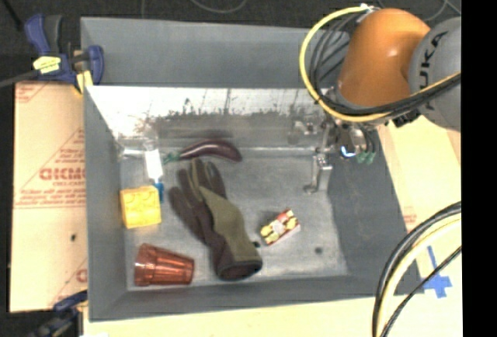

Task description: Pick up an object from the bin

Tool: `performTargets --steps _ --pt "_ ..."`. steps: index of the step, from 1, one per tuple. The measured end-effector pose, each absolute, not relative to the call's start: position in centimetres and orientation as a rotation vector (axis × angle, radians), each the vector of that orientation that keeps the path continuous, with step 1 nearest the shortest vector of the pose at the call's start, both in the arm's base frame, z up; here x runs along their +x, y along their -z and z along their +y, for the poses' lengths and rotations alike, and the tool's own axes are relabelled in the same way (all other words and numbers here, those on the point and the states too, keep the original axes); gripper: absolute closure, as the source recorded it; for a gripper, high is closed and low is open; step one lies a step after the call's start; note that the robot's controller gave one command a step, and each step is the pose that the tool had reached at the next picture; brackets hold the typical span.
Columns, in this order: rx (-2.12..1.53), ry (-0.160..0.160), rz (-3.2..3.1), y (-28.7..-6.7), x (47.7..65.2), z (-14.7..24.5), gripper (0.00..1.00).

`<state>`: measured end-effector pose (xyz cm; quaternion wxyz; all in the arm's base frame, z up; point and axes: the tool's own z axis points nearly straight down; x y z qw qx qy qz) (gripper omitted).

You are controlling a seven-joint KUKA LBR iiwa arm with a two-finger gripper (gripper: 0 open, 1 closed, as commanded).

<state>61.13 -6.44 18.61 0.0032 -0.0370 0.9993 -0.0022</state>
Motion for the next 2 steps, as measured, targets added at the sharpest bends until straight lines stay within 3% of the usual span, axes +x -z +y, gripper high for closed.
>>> performTargets --steps 1,2 --pt "-0.062 -0.002 3.126 -16.4 57.6 -3.6 0.00" --pt "-0.116 0.007 3.132 -16.3 53.3 -3.8 0.00"
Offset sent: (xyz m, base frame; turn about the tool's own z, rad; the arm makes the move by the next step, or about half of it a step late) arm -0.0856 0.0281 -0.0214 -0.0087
